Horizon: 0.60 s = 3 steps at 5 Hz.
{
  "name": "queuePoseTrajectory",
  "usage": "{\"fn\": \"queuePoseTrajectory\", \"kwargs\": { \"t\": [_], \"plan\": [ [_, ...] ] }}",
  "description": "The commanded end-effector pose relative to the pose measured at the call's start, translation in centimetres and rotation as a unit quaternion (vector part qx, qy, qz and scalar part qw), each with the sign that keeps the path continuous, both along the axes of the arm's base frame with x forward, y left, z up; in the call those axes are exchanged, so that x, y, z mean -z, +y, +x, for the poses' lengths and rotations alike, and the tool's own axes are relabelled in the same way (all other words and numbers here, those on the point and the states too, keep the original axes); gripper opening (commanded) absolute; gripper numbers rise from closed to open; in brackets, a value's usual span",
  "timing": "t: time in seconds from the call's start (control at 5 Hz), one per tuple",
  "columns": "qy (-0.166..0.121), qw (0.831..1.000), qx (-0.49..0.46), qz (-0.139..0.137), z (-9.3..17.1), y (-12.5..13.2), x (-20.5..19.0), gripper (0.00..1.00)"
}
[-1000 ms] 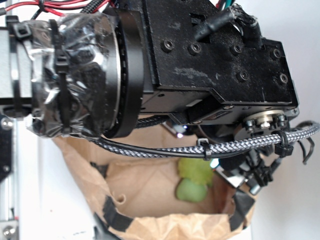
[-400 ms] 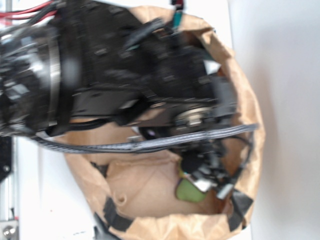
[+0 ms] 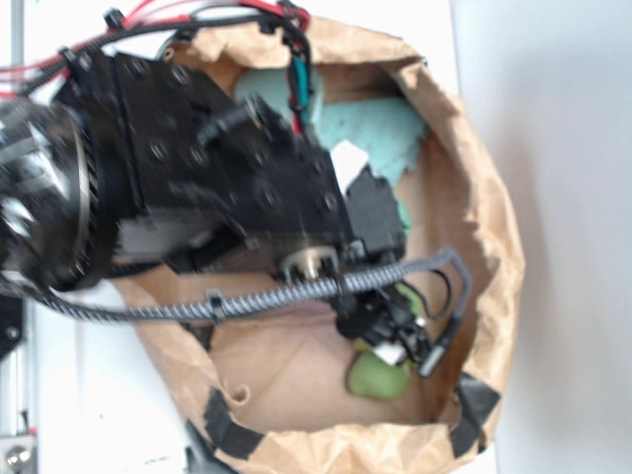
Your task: Grab the green animal.
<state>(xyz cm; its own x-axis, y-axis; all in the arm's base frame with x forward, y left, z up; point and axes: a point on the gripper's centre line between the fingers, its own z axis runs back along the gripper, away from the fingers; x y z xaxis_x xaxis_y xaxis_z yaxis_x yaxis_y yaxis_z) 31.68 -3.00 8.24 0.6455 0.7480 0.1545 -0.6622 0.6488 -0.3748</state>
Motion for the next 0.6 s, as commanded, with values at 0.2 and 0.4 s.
{"fn": "queuePoseTrajectory", "kwargs": {
  "t": [0.2,0.4],
  "plan": [
    [-0.031,0.999,-0.013,0.024,3.1,-2.2,-0.6,1.0],
    [-0.029,0.998,-0.025,0.042,3.7,-2.9,0.4,1.0]
  ]
}}
